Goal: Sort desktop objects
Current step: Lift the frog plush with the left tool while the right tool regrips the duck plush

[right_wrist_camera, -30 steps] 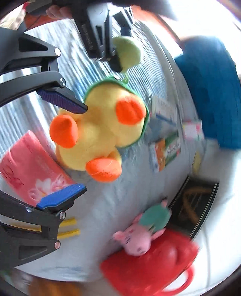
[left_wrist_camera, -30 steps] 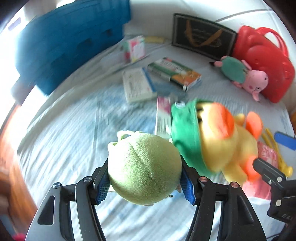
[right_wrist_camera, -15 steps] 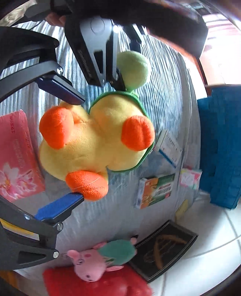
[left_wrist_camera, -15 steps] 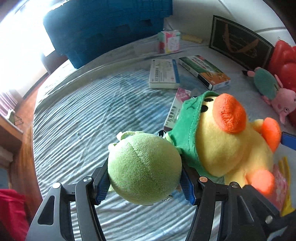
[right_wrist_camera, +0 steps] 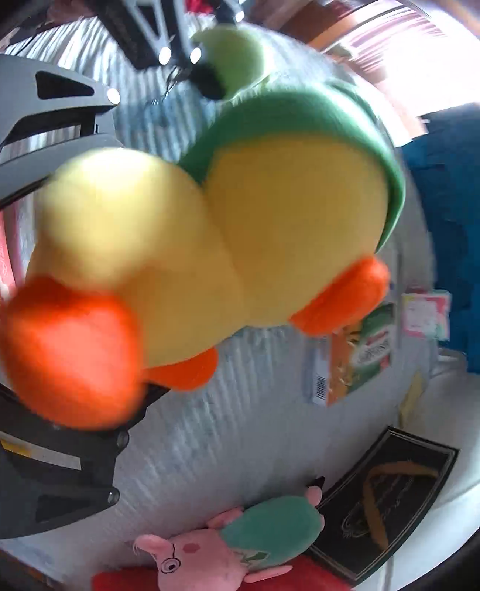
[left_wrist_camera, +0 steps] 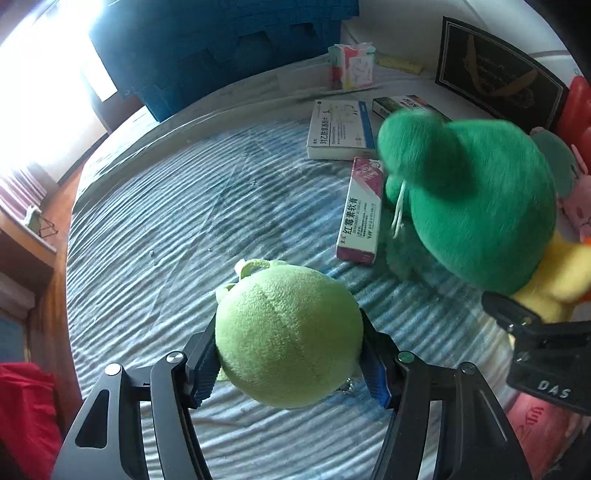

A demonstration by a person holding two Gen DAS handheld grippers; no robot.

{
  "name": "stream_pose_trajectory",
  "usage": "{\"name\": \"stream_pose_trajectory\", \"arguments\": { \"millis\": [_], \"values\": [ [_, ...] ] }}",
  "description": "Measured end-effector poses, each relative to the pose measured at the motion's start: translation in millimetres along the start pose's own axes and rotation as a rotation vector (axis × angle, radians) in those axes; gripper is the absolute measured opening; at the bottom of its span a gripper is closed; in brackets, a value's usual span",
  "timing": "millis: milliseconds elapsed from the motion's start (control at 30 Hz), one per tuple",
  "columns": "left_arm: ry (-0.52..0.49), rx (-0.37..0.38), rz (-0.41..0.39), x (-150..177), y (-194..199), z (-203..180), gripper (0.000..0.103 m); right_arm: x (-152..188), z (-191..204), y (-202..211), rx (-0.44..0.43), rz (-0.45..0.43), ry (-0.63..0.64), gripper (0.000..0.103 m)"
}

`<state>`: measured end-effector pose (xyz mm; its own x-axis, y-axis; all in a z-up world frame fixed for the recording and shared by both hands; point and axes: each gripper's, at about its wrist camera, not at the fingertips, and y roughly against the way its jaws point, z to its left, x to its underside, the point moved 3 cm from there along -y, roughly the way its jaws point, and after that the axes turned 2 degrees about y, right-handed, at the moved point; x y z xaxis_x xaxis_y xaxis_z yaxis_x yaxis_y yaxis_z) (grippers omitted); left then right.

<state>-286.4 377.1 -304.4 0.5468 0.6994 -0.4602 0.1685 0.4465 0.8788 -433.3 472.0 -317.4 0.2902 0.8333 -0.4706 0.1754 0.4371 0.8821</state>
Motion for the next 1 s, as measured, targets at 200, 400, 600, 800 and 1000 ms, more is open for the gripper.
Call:
{"name": "stream_pose_trajectory", "arguments": {
  "millis": [200, 400, 600, 800, 1000],
  "values": [
    [-0.01, 0.008, -0.048, -4, 21, 1, 0.064, 2, 0, 27, 0.009, -0.072, -0.049, 0.075],
    [-0.014, 0.022, -0.094, -8, 43, 5, 0.064, -2, 9, 60, 0.01, -0.134, -0.075, 0.07],
    [-0.009, 0.036, -0.113, -9, 56, 15, 0.064, -8, 21, 93, 0.015, -0.187, -0.075, 0.063],
    [-0.008, 0.055, -0.13, -10, 68, 24, 0.064, -25, 32, 110, 0.029, -0.197, -0.062, 0.05],
    [-0.02, 0.065, -0.138, -8, 74, 32, 0.064, -15, 28, 95, -0.026, -0.14, -0.137, 0.059]
  ]
}}
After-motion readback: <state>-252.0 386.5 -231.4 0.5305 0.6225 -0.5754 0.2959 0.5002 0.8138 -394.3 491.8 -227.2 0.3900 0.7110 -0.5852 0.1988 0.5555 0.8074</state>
